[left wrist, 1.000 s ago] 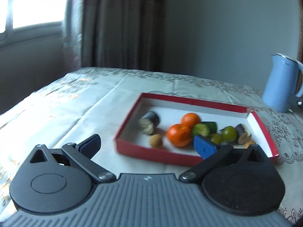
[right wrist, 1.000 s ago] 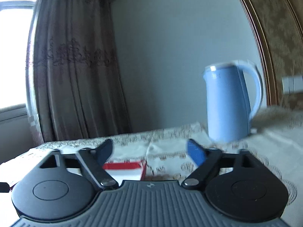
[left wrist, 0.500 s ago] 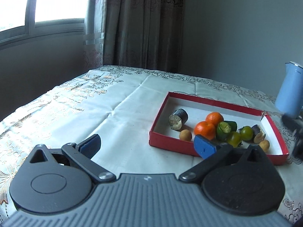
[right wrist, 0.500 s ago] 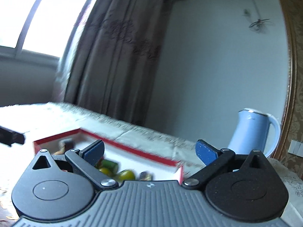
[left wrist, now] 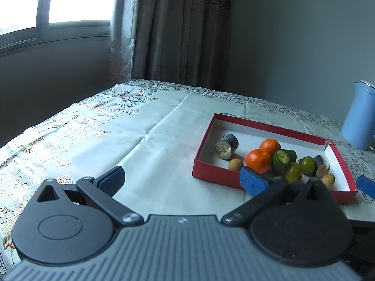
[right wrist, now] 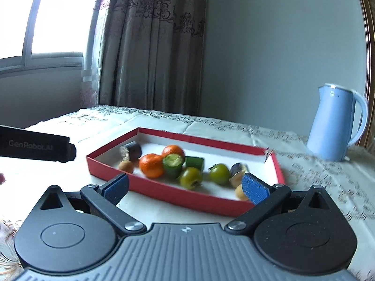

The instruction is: Organize fruits

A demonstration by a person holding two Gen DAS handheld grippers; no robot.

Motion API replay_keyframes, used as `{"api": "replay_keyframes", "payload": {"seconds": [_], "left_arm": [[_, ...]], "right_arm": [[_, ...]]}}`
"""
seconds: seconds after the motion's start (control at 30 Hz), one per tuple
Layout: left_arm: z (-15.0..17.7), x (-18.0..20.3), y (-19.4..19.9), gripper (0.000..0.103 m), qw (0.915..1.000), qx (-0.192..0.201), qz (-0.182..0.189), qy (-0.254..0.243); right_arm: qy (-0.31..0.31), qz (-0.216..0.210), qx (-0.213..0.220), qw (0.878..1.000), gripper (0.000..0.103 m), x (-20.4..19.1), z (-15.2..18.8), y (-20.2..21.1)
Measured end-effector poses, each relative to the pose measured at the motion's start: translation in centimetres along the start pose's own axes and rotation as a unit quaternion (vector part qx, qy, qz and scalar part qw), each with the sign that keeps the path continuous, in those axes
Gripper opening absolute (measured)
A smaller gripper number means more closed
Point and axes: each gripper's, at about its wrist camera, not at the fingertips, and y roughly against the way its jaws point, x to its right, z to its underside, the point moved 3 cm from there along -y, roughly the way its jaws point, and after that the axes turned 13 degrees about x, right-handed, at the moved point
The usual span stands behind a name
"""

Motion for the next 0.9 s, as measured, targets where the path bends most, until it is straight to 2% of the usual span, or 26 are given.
{"api": "replay_keyframes", "payload": {"seconds": [0.37,0.9], "left_arm": [[0.6,-0.8,0.2,0.103,0.9998,-0.015,-0.015,0.001],[0.9,0.8,0.2,0.103,0.9994,-0.019,-0.003,-0.027]], "right_arm": [[-0.03,0.01,-0.019,0.999,0.103,-0.5,0.5,-0.2],[-0.04,0.0,-0.018,0.999,0.103,-0.5,0.7,-0.1]]}}
